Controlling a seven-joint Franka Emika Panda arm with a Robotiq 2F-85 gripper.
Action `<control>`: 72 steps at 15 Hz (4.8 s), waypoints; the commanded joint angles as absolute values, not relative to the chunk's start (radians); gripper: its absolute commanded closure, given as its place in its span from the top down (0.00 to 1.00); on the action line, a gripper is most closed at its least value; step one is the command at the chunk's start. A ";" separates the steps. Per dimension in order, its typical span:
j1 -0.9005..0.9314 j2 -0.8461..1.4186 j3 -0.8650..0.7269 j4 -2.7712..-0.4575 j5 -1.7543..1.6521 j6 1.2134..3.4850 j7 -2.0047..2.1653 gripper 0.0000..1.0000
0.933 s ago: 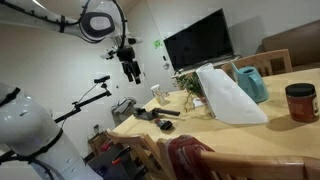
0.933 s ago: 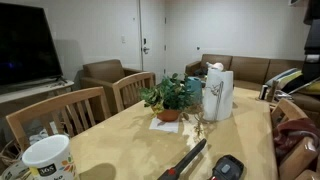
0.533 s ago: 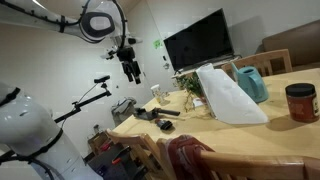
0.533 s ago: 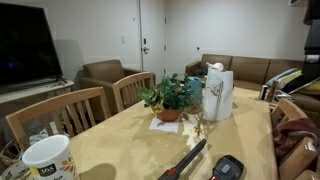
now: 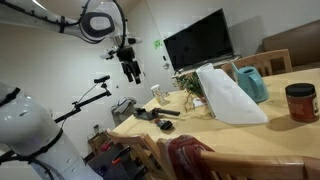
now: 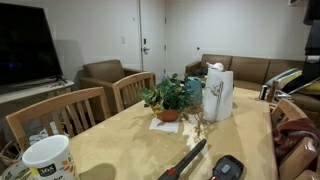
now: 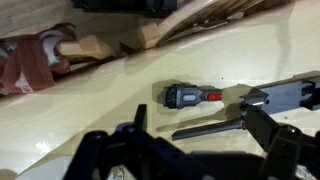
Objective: Dismantle the vacuum head
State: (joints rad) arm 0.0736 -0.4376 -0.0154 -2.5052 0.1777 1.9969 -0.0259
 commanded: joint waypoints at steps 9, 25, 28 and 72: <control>0.161 -0.401 0.088 -2.474 -0.075 2.029 -0.305 1.00; 0.150 -0.295 0.076 -2.425 -0.143 2.060 -0.340 0.14; 0.145 -0.292 0.070 -2.425 -0.120 2.055 -0.327 0.00; 0.199 0.105 0.157 -2.308 -0.012 2.558 -0.878 0.00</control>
